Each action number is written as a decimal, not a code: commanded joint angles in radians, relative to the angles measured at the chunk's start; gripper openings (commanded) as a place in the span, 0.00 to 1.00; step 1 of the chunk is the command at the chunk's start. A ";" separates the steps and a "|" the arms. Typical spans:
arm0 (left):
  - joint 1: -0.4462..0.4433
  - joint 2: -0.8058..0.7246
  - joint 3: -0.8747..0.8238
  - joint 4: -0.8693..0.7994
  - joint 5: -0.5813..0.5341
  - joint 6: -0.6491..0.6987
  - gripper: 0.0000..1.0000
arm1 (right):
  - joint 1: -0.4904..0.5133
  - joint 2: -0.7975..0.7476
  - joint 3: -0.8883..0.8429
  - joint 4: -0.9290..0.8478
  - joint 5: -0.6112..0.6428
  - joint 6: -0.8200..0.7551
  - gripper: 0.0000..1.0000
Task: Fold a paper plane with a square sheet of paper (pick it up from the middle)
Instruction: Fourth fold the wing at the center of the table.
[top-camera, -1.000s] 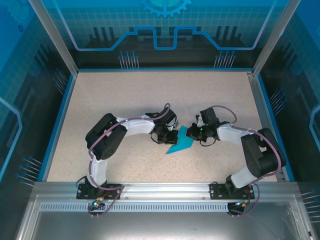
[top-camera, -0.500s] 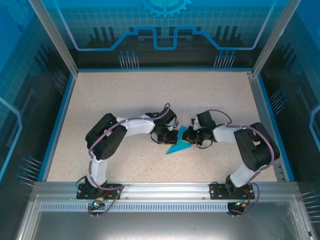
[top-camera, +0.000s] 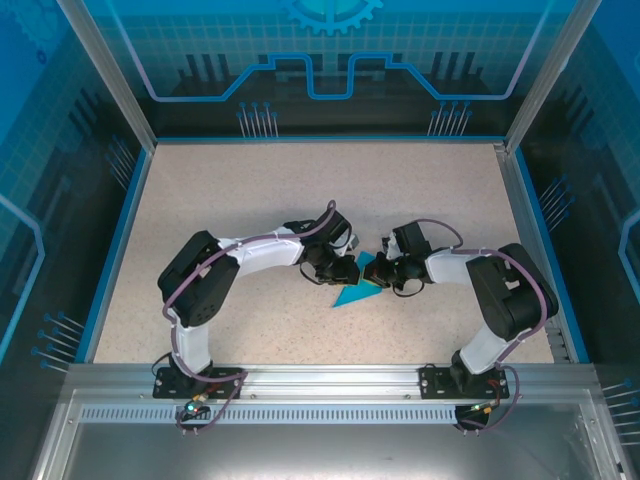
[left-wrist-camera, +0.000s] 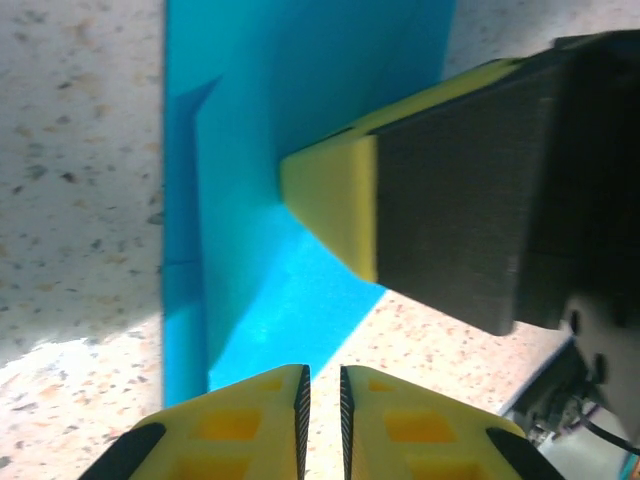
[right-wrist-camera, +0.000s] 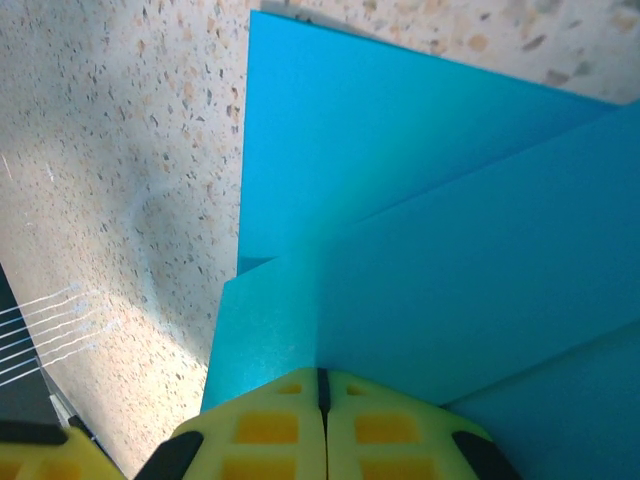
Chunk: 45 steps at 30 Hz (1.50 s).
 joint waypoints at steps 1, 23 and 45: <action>0.004 -0.008 -0.017 0.024 0.072 -0.045 0.18 | -0.001 0.080 -0.024 -0.091 0.093 -0.001 0.05; -0.004 0.028 -0.042 -0.008 0.021 -0.037 0.17 | -0.001 -0.029 -0.015 -0.163 0.065 -0.017 0.06; -0.003 0.062 -0.030 -0.017 -0.031 -0.035 0.12 | 0.013 -0.072 0.000 -0.099 0.022 -0.024 0.07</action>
